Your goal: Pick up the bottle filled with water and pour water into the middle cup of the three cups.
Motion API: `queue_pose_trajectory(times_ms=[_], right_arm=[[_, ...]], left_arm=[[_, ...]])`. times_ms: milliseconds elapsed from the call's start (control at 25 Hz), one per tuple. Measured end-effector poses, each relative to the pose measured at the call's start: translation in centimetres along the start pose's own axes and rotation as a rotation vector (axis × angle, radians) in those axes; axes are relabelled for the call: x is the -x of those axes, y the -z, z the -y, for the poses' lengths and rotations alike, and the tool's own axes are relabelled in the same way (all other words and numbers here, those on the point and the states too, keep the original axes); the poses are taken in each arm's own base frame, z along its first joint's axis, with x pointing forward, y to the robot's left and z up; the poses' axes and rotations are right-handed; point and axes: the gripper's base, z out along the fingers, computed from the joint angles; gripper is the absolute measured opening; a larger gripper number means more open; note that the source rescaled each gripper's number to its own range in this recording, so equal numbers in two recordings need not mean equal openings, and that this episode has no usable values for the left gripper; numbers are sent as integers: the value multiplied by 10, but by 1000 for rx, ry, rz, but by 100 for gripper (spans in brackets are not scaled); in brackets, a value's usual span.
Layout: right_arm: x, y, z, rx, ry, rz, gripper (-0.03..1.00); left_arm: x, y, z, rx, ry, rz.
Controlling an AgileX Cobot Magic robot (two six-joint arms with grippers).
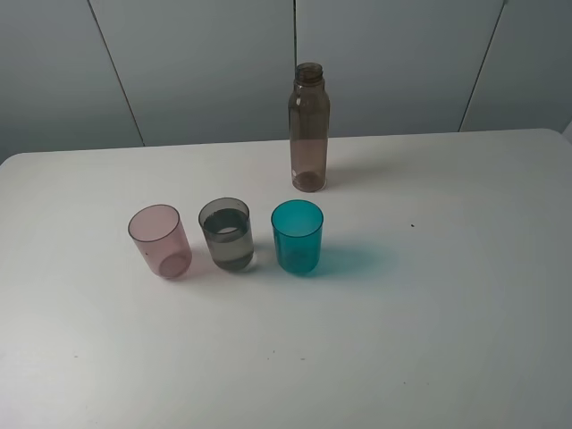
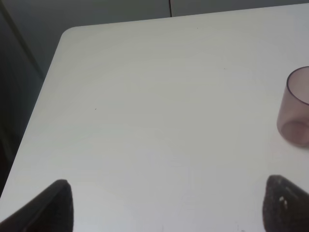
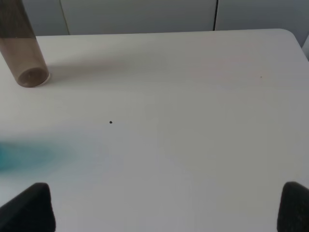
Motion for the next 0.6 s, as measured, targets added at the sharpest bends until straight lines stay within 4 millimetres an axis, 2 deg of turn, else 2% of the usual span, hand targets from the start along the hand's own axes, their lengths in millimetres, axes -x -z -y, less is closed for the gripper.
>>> queue_pose_trajectory(times_ms=[600], right_arm=[[0, 0, 1, -9, -2, 0, 100]], left_arm=[[0, 0, 0, 0, 0, 0]])
